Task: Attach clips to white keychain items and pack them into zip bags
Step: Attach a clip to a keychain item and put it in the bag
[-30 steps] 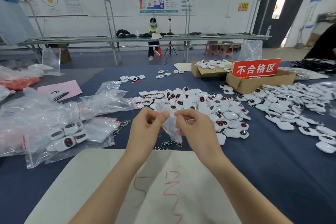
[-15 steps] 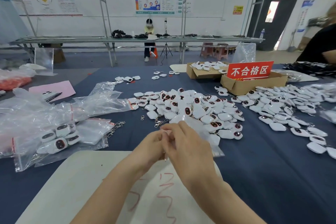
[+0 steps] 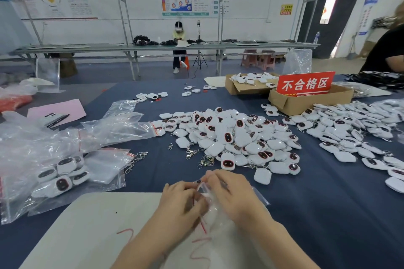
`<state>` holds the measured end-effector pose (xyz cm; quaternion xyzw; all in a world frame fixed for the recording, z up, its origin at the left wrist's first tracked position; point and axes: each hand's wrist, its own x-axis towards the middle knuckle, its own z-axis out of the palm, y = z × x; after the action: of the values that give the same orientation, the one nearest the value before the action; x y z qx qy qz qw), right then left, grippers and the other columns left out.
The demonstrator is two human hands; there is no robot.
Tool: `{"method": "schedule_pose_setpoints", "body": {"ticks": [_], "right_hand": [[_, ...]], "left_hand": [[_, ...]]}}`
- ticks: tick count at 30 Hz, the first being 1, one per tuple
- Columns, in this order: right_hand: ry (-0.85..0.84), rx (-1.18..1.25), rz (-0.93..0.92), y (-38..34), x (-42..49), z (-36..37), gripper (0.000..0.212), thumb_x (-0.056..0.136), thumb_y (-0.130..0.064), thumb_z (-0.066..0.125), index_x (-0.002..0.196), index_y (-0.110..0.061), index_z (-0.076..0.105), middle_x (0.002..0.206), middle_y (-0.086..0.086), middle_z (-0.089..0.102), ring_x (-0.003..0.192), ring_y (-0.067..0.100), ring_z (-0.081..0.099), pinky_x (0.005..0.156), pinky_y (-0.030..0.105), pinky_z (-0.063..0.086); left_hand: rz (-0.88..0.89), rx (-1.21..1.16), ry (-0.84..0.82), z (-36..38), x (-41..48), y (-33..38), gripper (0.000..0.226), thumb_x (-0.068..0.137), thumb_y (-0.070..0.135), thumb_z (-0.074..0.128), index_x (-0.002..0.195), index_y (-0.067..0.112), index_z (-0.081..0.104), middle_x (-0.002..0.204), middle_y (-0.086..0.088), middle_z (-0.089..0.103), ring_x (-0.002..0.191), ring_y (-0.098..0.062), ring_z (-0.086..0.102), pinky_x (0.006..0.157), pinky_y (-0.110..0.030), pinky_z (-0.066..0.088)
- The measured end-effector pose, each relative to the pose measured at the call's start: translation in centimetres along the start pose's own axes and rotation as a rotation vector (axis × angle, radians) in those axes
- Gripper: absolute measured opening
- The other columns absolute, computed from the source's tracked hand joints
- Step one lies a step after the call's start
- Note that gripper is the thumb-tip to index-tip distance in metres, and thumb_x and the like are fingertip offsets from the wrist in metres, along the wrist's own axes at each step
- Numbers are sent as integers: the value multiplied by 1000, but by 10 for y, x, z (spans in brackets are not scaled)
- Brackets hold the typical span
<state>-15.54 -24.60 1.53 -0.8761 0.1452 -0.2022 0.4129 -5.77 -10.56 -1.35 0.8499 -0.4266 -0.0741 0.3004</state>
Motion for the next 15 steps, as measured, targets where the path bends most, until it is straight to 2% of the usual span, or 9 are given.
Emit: {"method": "schedule_pose_setpoints", "body": {"ticks": [2,4,6,7,9,10,11,13,15], "right_hand": [[-34,-78,37,-1,8,1,44,104,-46,40,88,-15,67,78,-1,67,77,15,62,80,44,51],[-63,-97,73,-1,20,0,42,103,-43,41,90,-12,67,83,1,70,84,19,64,85,41,51],[-81,-71,71,-2,30,-5,39,102,-38,44,93,-9,68,88,6,71,88,21,64,86,39,51],[-92,-47,71,-4,33,-7,36,102,-38,45,95,-12,69,90,3,72,88,16,65,86,34,52],[-97,57,64,-8,40,-13,28,101,-42,50,97,-23,71,91,-14,73,87,-4,65,77,12,49],[-75,107,62,-9,45,-16,24,100,-44,50,98,-30,70,91,-22,72,88,-10,63,74,6,45],[-36,138,64,-10,51,-19,20,100,-45,50,98,-36,68,91,-25,71,90,-13,62,74,6,44],[61,165,89,-6,66,-23,18,100,-45,48,102,-41,66,94,-19,72,91,-9,63,77,14,46],[155,160,149,4,80,-25,22,100,-40,47,111,-38,65,105,-14,71,95,1,65,82,24,51]], "left_hand": [[25,-96,102,1,1,-5,25,99,33,60,74,32,64,106,25,61,109,-1,52,104,-28,33],[1,-232,187,-1,6,-9,30,98,27,62,70,37,65,96,21,66,98,-1,60,92,-25,45],[-67,-340,269,-5,16,-12,26,97,27,61,73,37,65,90,18,68,85,-3,63,78,-16,47],[-98,-370,315,-7,22,-15,22,98,28,60,77,33,65,86,15,69,79,-4,63,72,-14,46],[-156,-397,374,-12,36,-20,16,100,26,57,86,31,63,84,11,70,76,-5,62,65,-12,45],[-180,-400,368,-13,44,-23,13,101,24,56,93,34,61,87,11,70,77,-3,62,64,-11,44],[-197,-392,335,-14,52,-26,13,102,23,55,101,35,58,92,10,69,79,-2,62,64,-11,45],[-208,-315,243,-13,69,-30,17,102,25,54,118,31,56,103,12,65,81,-3,62,70,-14,46],[-170,-210,182,-10,85,-30,31,101,31,55,132,28,53,114,10,62,86,-4,62,82,-26,50]]}}
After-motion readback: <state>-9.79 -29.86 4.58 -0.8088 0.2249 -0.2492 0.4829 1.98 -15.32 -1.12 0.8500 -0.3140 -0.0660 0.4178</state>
